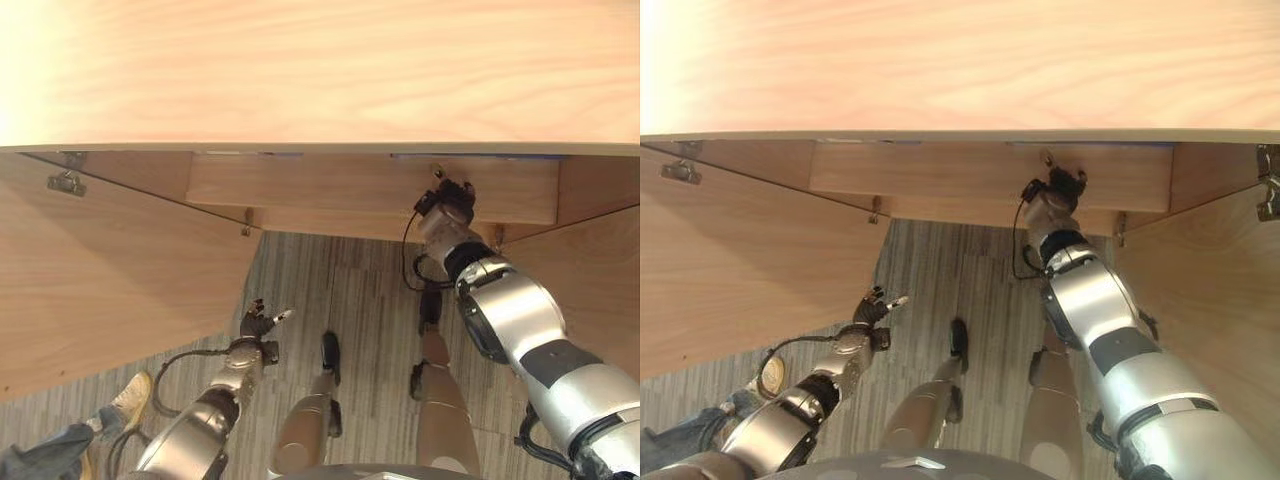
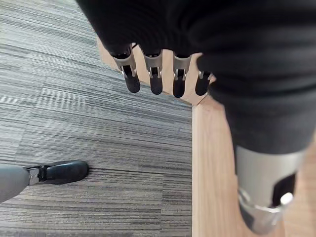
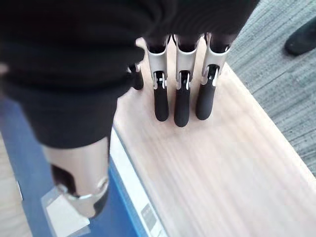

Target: Put the empty folder in the office cabinet

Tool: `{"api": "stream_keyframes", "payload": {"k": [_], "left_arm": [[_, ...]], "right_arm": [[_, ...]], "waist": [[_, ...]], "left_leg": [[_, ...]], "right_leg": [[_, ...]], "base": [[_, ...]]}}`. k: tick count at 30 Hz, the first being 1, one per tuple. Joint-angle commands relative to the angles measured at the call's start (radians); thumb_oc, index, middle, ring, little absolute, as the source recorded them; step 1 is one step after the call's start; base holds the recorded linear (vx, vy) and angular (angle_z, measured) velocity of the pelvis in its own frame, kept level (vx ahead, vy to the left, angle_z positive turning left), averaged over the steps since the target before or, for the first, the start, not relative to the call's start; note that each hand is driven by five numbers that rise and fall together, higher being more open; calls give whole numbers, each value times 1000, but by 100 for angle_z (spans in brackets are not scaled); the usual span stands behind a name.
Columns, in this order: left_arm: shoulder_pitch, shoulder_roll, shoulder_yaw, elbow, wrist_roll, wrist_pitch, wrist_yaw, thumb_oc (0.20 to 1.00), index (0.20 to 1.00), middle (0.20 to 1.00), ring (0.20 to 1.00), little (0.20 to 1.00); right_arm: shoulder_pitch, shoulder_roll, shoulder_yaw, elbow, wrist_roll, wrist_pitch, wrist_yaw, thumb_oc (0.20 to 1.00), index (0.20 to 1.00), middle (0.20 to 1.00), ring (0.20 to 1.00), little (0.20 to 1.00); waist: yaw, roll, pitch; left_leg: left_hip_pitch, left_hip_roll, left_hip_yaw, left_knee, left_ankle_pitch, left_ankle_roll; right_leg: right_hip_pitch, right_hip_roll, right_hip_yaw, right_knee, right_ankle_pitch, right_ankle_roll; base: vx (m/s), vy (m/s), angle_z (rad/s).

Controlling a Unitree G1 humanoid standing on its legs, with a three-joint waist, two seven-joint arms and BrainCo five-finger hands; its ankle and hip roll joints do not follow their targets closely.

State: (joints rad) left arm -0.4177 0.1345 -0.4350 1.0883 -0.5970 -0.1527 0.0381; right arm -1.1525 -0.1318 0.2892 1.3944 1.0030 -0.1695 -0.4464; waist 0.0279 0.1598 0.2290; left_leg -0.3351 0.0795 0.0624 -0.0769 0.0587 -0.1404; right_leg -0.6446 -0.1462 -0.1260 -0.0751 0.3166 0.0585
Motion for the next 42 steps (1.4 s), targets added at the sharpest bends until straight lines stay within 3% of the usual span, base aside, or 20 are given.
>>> {"api": "stream_keyframes", "payload": {"k": [1,4,7,8,9,11,12,13,14,15,18,19,21,22,24,27,30,35,37,42], "left_arm": [[-94,47,-11,64,-54,-1,66,1000,1000,1000,1000,1000],[-250,-10,-16,117,-87,16,126,1000,1000,1000,1000,1000],[-323,-53,1,125,-97,14,166,1000,1000,1000,1000,1000],[-319,-50,20,100,-83,3,174,1000,1000,1000,1000,1000],[-315,-51,20,99,-83,4,175,1000,1000,1000,1000,1000],[-262,-34,27,40,-60,-20,176,1000,1000,1000,1000,1000],[-175,-20,30,-56,-25,-45,155,1000,1000,1000,1000,1000],[-169,-20,29,-59,-24,-45,156,1000,1000,1000,1000,1000],[-48,11,27,-146,16,-81,119,1000,1000,1000,1000,1000],[11,31,29,-169,35,-96,96,1000,1000,1000,1000,1000],[62,58,41,-186,70,-112,75,1000,1000,1000,1000,1000],[140,97,48,-233,103,-121,46,1000,1000,1000,1000,1000],[173,116,50,-253,117,-123,33,1000,1000,1000,1000,1000],[237,169,44,-301,191,-134,4,1000,1000,1000,1000,1000],[240,169,43,-303,192,-133,5,1000,1000,1000,1000,1000],[301,221,42,-329,273,-127,-37,1000,1000,1000,1000,1000],[362,250,48,-347,298,-127,-82,1000,1000,1000,1000,1000],[431,274,52,-361,328,-131,-119,1000,1000,1000,1000,1000],[480,278,53,-354,354,-136,-135,1000,1000,1000,1000,1000],[495,256,53,-309,383,-127,-135,1000,1000,1000,1000,1000]], "right_arm": [[-60,26,3,16,4,-3,-20,1000,1000,1000,1000,1000],[16,89,63,-71,-63,-11,-40,1000,1000,1000,1000,1000],[102,107,118,-187,-235,-18,-88,1000,1000,1000,1000,1000],[202,103,177,-295,-377,-11,-90,1000,1000,1000,1000,1000],[208,103,179,-302,-380,-9,-93,1000,1000,1000,1000,1000],[338,72,217,-443,-545,-5,-95,1000,1000,1000,1000,1000],[494,28,256,-590,-730,-15,-76,1000,1000,1000,1000,1000],[501,28,257,-594,-732,-13,-77,1000,1000,1000,1000,1000],[638,-41,288,-703,-885,-59,-53,1000,1000,1000,1000,1000],[686,-80,298,-729,-933,-79,-27,1000,1000,1000,1000,1000],[729,-131,309,-755,-978,-98,10,1000,1000,1000,1000,1000],[801,-189,305,-813,-1028,-107,64,1000,1000,1000,1000,1000],[837,-224,311,-838,-1062,-108,82,1000,1000,1000,1000,1000],[914,-308,291,-894,-1114,-119,142,1000,1000,1000,1000,1000],[917,-310,289,-898,-1114,-117,143,1000,1000,1000,1000,1000],[1022,-373,273,-900,-1160,-114,226,1000,1000,1000,1000,1000],[1117,-401,249,-905,-1140,-122,301,1000,1000,1000,1000,1000],[1200,-412,228,-899,-1140,-125,350,1000,1000,1000,1000,1000],[1255,-396,201,-859,-1151,-121,380,1000,1000,1000,1000,1000],[1330,-373,131,-845,-1110,-123,382,1000,1000,1000,1000,1000]], "waist": [[25,14,77],[-20,-17,85],[-50,-40,95],[-66,-55,101],[-67,-54,100],[-80,-71,103],[-89,-90,104],[-89,-90,102],[-90,-106,105],[-90,-115,104],[-90,-127,104],[-89,-154,99],[-88,-164,99],[-93,-204,96],[-92,-204,98],[-98,-266,79],[-107,-293,65],[-122,-300,48],[-142,-283,41],[-169,-277,18]], "left_leg": [[153,25,-1,22,-102,-24],[164,28,9,17,-106,-25],[174,29,15,18,-109,-24],[182,30,18,24,-114,-22],[183,30,18,24,-114,-22],[198,30,22,32,-126,-18],[219,29,25,41,-148,-13],[220,29,26,41,-149,-13],[240,29,26,62,-177,-7],[251,28,27,76,-193,-3],[267,27,27,92,-214,1],[288,17,27,121,-252,16],[301,12,26,132,-268,23],[334,-6,20,176,-306,38],[337,-7,20,178,-307,39],[387,-42,18,240,-358,67],[407,-67,18,263,-370,85],[417,-95,20,262,-362,103],[438,-89,47,243,-341,111],[439,-79,100,167,-259,124]], "right_leg": [[-8,-52,2,86,-63,103],[-4,-46,11,83,-59,102],[5,-45,15,81,-58,103],[13,-45,18,79,-57,104],[15,-45,18,79,-57,104],[28,-50,20,79,-54,106],[42,-55,22,80,-50,111],[43,-55,22,80,-50,111],[59,-63,28,85,-47,117],[67,-67,32,88,-46,120],[82,-73,33,88,-43,126],[101,-90,40,92,-34,134],[113,-97,41,93,-30,139],[160,-129,38,82,-7,157],[165,-129,38,80,-6,157],[252,-172,22,46,25,181],[300,-196,8,17,61,195],[318,-213,-1,8,106,203],[334,-199,-34,17,143,203],[354,-176,-44,103,80,201]], "base": [[-4,-8,-9],[-3,-15,-7],[-18,-14,-7],[-33,-4,-9],[-28,6,-13],[-20,22,-15],[-26,30,-10],[-44,45,-9],[-52,41,-13],[-53,40,-11],[-42,42,-2],[-16,55,8],[-53,81,10],[-75,82,7],[-47,64,10],[-47,85,3],[-69,95,-5],[-30,82,-2],[-37,127,-13],[-141,85,-34]]}}
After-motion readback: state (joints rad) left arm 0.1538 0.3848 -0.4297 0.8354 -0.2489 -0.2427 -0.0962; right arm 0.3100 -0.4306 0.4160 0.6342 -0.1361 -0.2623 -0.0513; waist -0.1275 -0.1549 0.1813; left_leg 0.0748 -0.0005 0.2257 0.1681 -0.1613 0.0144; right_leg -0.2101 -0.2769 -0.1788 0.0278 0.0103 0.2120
